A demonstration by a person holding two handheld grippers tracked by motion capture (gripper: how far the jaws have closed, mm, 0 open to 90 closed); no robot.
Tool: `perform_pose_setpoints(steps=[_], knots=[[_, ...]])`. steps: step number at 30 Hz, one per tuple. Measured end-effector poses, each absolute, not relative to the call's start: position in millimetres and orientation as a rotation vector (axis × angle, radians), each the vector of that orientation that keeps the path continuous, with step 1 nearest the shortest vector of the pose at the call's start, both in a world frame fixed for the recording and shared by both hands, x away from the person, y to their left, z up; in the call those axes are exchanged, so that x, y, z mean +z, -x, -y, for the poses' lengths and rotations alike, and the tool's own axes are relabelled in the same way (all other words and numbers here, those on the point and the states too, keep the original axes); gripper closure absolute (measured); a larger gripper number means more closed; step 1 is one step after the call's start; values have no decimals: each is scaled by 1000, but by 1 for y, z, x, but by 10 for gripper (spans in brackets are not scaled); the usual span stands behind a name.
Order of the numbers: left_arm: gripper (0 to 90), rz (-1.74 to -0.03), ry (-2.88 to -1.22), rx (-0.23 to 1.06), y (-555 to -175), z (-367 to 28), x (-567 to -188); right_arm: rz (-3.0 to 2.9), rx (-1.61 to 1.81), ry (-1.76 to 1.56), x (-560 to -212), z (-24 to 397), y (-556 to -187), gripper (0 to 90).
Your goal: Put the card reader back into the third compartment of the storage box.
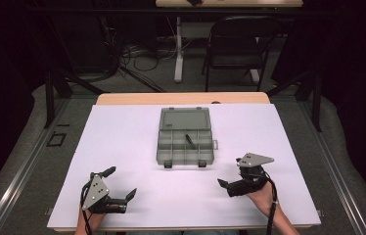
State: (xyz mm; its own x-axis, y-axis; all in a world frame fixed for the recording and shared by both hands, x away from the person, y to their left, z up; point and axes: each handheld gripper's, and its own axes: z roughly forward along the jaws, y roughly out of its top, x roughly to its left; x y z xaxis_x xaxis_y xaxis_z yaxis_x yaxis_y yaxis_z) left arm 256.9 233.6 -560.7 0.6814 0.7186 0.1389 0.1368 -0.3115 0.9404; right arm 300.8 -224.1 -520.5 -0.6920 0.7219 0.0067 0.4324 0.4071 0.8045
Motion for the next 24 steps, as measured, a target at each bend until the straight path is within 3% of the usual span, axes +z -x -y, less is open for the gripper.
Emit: perform_pose_setpoints(steps=[24], knots=[[1,-679,-1832,668,-258,-233,-561,-2225,1205,-940,-544,245,-258,0]])
